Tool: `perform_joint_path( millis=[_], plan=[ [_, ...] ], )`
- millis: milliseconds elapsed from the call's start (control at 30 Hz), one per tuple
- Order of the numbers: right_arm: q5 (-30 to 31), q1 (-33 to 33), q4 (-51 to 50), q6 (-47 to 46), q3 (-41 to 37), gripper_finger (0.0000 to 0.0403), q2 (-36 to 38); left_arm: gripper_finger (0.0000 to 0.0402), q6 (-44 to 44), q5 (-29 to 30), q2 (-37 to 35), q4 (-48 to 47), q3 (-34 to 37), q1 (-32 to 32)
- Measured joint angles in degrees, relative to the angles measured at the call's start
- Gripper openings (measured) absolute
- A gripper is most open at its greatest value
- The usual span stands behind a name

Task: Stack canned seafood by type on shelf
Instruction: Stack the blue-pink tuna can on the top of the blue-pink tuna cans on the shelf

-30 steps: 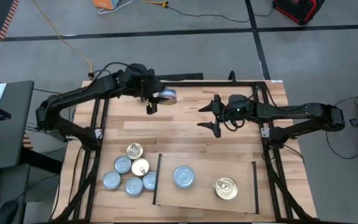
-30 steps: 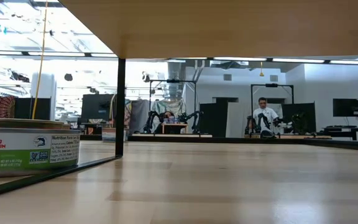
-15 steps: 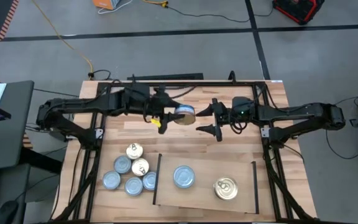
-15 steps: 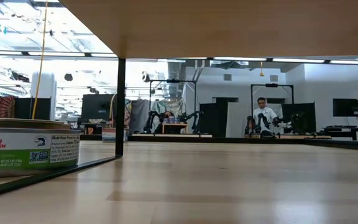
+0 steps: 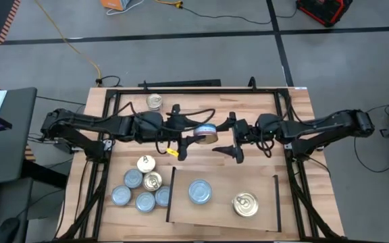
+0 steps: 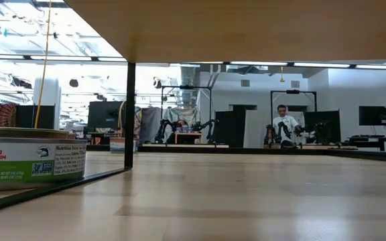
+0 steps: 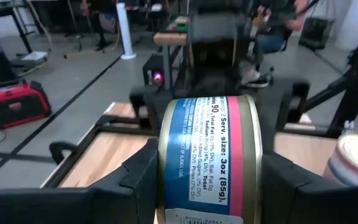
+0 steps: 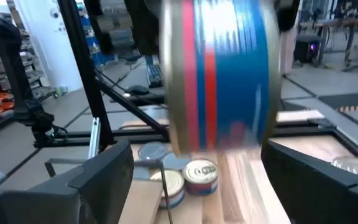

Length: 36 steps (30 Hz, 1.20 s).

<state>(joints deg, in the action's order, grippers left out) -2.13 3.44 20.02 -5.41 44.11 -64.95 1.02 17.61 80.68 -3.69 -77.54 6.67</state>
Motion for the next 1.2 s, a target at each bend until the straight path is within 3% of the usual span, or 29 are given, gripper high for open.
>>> perform_joint_path(
  millis=[333, 733, 900, 1033, 1200],
  plan=[
    [2.28, -0.13, 0.38, 3.67, 4.60, 0.0355, 0.02, 0.0180, 2.35, 0.43, 0.04, 2.63, 0.00, 0.07],
    [2.16, -0.21, 0.73, 5.32, 5.48, 0.0224, 0.00, 0.0180, 1.94, -0.66, 0.04, 3.65, 0.00, 0.07],
    [2.32, -0.23, 0.24, 4.99, 5.48, 0.0217, 0.00, 0.0183, 0.45, -1.46, 0.04, 3.47, 0.00, 0.05],
    [1.49, -0.19, -2.87, 3.63, 5.50, 0.0217, 0.02, 0.0238, -2.78, -2.49, 0.04, 3.48, 0.00, 1.07],
    [-0.75, -0.19, -13.82, -0.79, 8.88, 0.0217, -0.05, 0.0317, -11.97, 4.61, -0.89, 3.37, -0.06, 2.67]
  ],
)
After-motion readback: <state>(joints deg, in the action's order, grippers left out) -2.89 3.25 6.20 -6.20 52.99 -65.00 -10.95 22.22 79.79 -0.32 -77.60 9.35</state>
